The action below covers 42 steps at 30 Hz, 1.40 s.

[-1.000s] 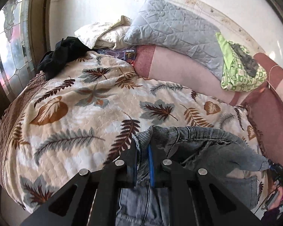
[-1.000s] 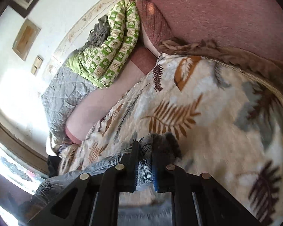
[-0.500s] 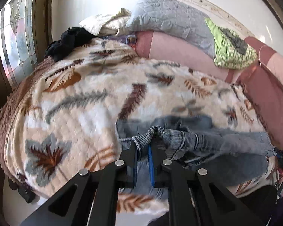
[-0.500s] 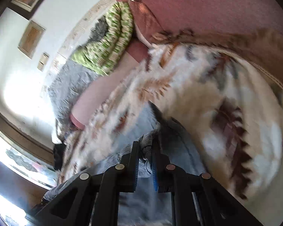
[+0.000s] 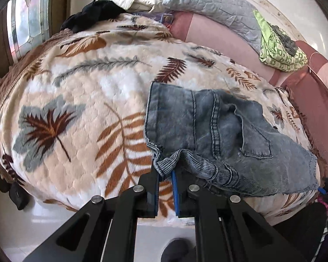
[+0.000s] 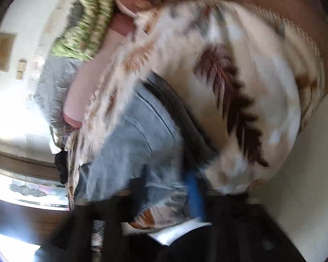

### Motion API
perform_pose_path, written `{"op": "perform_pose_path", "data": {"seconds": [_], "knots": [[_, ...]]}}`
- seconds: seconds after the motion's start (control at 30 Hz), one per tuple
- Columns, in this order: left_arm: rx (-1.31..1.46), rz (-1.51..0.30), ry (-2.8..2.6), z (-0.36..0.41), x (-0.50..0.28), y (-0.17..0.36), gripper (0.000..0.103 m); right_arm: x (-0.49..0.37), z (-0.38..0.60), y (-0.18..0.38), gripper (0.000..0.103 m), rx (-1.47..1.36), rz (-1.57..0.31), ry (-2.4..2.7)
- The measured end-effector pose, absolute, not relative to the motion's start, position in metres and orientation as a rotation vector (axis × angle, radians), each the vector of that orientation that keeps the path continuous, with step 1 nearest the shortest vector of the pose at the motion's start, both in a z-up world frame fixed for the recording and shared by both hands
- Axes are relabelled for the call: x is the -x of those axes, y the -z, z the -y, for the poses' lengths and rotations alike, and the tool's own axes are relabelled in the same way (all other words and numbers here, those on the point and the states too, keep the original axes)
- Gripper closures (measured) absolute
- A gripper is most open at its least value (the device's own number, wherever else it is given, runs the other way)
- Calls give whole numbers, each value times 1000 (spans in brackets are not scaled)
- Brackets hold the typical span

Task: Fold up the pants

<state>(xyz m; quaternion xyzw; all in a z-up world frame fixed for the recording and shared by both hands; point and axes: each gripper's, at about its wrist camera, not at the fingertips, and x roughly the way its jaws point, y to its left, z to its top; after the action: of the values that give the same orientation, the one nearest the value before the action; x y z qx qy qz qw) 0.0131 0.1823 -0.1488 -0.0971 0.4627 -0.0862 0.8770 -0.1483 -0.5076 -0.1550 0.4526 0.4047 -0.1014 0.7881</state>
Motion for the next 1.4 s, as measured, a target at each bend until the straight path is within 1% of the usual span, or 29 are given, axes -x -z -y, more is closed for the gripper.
{"op": "perform_pose_path", "data": {"seconds": [0.03,0.1,0.2,0.37,0.47,0.53,0.57,0.6,0.63,0.7,0.83,0.9,0.97,1.03,1.1,1.17,1.23,1.33,1.4], "knots": [[213,-969,179,-184,-13,150,92,149,505,145,32,-894,-863,282],[221,-974,174,-185,-11,152,92,146,501,130,32,-792,-847,329],[205,-977,162,-181,-13,152,92,132,505,125,32,-816,-814,280],[208,-990,146,-180,-16,153,92,84,508,126,32,-676,-804,328],[202,-996,142,-180,-18,153,92,55,511,135,35,-690,-822,271],[208,-999,143,-181,-17,153,92,41,505,141,52,-647,-861,246],[208,-1001,144,-181,-18,154,92,34,502,144,72,-625,-894,217],[209,-1003,144,-182,-17,155,92,29,497,148,89,-602,-940,185],[213,-1005,145,-182,-17,155,92,23,491,150,89,-573,-990,163],[220,-1003,148,-183,-17,155,92,19,482,144,91,-512,-1010,163],[238,-990,155,-185,-16,157,92,34,479,100,92,-476,-837,175],[238,-988,152,-184,-16,161,91,38,481,89,92,-477,-769,193],[237,-995,148,-184,-16,167,91,34,480,93,91,-440,-744,232],[250,-1006,143,-185,-16,173,89,24,485,114,90,-466,-772,268],[264,-1013,142,-187,-16,177,89,17,494,142,78,-508,-854,315],[272,-1012,151,-189,-15,178,88,21,498,161,73,-554,-913,344],[280,-1015,159,-191,-16,179,88,38,504,161,70,-585,-871,338],[283,-1016,156,-190,-16,179,88,65,504,146,59,-596,-811,307],[286,-1013,151,-190,-16,180,88,88,504,137,43,-595,-780,285]]}}
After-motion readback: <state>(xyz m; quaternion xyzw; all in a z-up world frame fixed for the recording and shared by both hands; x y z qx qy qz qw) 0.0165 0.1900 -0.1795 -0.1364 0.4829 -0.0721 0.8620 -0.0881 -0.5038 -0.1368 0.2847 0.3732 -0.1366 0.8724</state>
